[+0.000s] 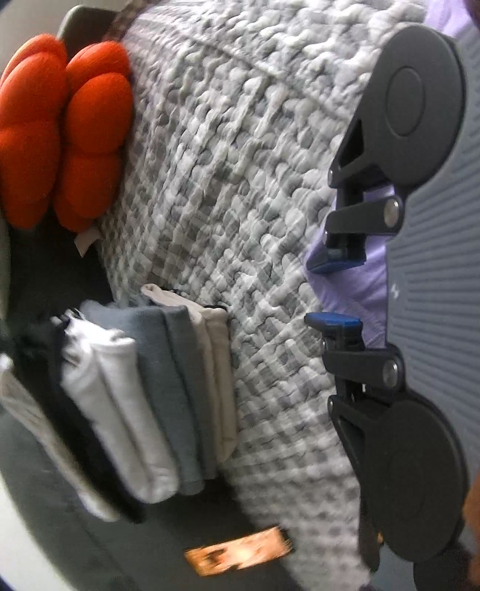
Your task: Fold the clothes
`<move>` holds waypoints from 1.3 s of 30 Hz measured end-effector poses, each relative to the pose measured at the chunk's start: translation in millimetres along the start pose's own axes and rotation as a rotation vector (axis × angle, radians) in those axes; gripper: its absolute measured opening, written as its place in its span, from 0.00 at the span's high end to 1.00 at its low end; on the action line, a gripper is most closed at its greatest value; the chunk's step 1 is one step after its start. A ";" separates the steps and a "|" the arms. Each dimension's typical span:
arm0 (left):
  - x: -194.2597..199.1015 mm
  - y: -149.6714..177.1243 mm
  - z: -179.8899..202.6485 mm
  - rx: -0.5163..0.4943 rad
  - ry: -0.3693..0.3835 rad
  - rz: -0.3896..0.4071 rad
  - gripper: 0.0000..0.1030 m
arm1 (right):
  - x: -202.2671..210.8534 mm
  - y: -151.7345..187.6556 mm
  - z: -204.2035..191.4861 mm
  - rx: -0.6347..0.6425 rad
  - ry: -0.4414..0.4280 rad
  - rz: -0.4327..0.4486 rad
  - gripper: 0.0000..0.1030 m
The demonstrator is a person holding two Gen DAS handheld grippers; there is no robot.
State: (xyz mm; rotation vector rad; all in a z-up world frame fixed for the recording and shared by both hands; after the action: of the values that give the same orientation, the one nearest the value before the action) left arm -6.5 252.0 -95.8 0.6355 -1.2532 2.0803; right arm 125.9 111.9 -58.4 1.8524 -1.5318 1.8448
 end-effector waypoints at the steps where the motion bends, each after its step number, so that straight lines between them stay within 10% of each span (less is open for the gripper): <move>1: 2.8 -0.5 2.0 -0.004 -0.001 0.001 0.90 | 9.2 1.8 5.1 -0.017 -0.008 0.011 0.65; 16: 15.1 -3.1 72.4 -0.207 0.028 -0.047 0.72 | 128.7 70.7 60.4 -0.136 0.098 0.063 0.60; 29: -2.0 13.4 74.3 -0.235 -0.144 -0.180 0.72 | 179.5 137.2 79.4 -0.224 0.158 0.058 0.55; 39: 22.8 18.4 134.2 -0.357 -0.040 -0.201 0.67 | 219.5 189.3 92.1 -0.317 0.174 0.104 0.51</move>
State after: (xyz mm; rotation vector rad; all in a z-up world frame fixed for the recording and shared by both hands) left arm -24.1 131.0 -33.3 0.6114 -1.4722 1.6355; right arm 5.0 -162.9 -9.9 1.4601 -1.7637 1.6353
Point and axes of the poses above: each gripper's, at about its wrist camera, not at the fingertips, and x roughly against the way its jaws point, z to its right, y to its underside, the point moved 1 cm from there along -x, roughly the way its jaws point, and after that the axes turned 13 degrees about -z, right-handed, at the moved point
